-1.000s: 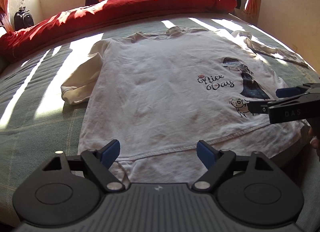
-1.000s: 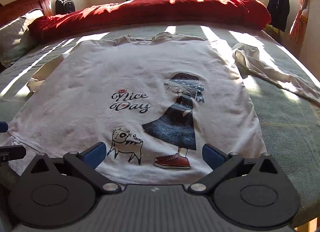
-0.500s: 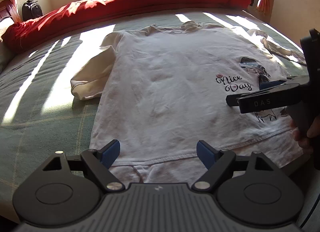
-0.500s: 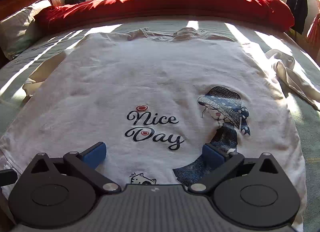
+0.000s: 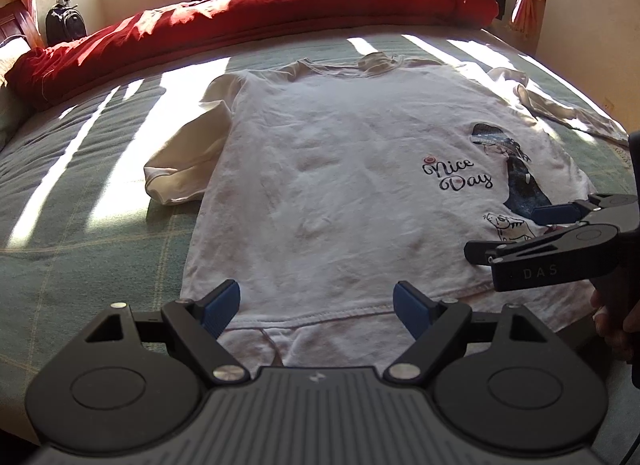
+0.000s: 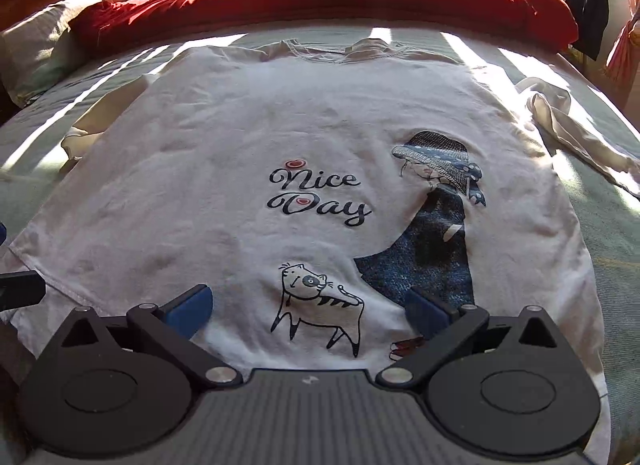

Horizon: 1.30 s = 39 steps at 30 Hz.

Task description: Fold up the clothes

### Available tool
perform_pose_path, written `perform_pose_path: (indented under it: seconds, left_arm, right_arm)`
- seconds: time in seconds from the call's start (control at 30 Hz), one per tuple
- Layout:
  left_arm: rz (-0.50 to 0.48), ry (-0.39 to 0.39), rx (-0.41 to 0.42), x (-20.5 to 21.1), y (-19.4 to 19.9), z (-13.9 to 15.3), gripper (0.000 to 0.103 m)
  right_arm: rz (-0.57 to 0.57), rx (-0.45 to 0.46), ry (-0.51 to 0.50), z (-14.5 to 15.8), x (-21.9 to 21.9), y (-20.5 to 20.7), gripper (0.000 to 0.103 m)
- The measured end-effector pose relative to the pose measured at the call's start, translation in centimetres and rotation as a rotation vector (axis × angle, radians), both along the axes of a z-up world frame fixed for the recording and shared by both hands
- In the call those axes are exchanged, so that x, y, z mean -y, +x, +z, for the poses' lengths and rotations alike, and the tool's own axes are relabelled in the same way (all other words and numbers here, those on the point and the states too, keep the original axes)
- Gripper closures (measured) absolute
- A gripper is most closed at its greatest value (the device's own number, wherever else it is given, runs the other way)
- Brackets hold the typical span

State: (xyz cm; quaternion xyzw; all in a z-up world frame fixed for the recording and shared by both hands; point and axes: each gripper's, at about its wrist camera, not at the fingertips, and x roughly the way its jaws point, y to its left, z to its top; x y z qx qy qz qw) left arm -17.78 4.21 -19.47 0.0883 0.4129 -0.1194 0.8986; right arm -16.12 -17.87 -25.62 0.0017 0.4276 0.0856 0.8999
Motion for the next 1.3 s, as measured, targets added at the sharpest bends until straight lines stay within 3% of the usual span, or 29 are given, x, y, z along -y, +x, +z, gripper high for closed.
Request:
perform_pose_path:
  seconds: [0.27,0.47,0.73,0.93,1.1,1.23,1.3]
  left_arm:
    - [0.014,-0.004,-0.013,-0.2,-0.1,-0.2,0.019]
    - [0.008,0.005,-0.014,0.7,0.8,0.1,0.019]
    - [-0.052,0.000,0.003,5.4,4.3,1.2,0.019]
    - [-0.110,-0.012,0.013,10.3,7.7,1.5,0.019]
    - [-0.155,-0.016,0.008,14.1,9.8,1.0,0.019]
    - [-0.187,-0.005,-0.001,16.6,10.9,0.2,0.019]
    - [-0.199,-0.003,-0.008,17.6,11.3,-0.2,0.019]
  right_arm:
    - [-0.008,0.010,0.022,-0.1,0.3,-2.5,0.000]
    - [-0.073,0.032,0.207,1.8,4.0,-1.9,0.000]
    - [-0.267,0.126,0.331,5.2,15.2,2.9,0.000]
    - [-0.384,0.149,0.409,5.5,25.0,6.2,0.002]
    - [-0.555,0.154,0.547,3.9,34.7,6.1,0.016]
    - [-0.728,0.143,0.621,1.7,41.9,4.5,0.034]
    - [-0.817,0.125,0.654,0.5,44.6,3.6,0.034]
